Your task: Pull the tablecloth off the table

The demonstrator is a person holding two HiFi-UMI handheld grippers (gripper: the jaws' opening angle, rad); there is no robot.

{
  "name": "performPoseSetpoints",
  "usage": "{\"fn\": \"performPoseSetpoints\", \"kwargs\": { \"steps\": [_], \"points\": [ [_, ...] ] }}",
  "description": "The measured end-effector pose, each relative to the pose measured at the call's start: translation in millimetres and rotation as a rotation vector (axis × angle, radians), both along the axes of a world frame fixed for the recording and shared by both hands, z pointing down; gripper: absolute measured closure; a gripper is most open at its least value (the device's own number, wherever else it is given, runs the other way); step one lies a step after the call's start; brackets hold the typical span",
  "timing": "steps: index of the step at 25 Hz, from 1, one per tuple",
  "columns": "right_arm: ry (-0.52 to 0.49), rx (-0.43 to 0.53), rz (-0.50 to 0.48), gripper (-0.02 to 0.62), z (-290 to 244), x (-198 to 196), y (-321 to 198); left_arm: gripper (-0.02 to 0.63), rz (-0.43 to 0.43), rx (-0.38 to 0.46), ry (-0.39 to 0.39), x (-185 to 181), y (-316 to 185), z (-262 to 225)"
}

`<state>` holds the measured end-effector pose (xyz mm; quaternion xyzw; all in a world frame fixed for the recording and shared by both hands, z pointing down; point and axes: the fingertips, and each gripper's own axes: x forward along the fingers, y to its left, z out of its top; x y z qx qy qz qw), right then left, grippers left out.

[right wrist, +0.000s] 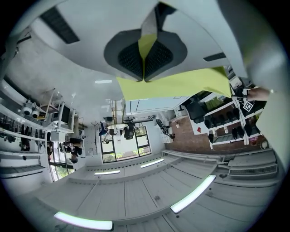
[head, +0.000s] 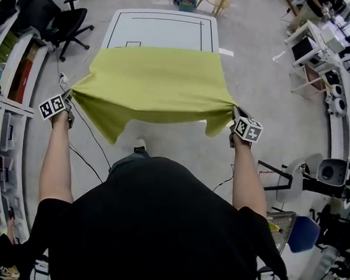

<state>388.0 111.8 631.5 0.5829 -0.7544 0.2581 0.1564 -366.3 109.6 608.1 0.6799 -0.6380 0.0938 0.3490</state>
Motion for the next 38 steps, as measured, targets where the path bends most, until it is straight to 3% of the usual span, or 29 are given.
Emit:
{"fn": "performPoseSetpoints", "kwargs": {
  "steps": [9, 18, 29, 38],
  "points": [
    [0.013, 0.034, 0.058, 0.574, -24, -3, 65, 0.586, 0.013, 0.034, 0.006, -22, 52, -22],
    [0.019, 0.055, 0.15, 0.574, -42, -40, 140, 0.586, 0.078, 0.061, 0.043, -62, 107, -30],
    [0.037, 0.085, 0.177, 0.574, -72, -94, 223, 0.586, 0.113, 0.069, 0.055, -116, 186, -43],
    [0.005, 0.123, 0.187, 0.574, -94, -124, 249, 0.586, 0.112, 0.139, 0.054, -143, 201, -85]
  ]
}}
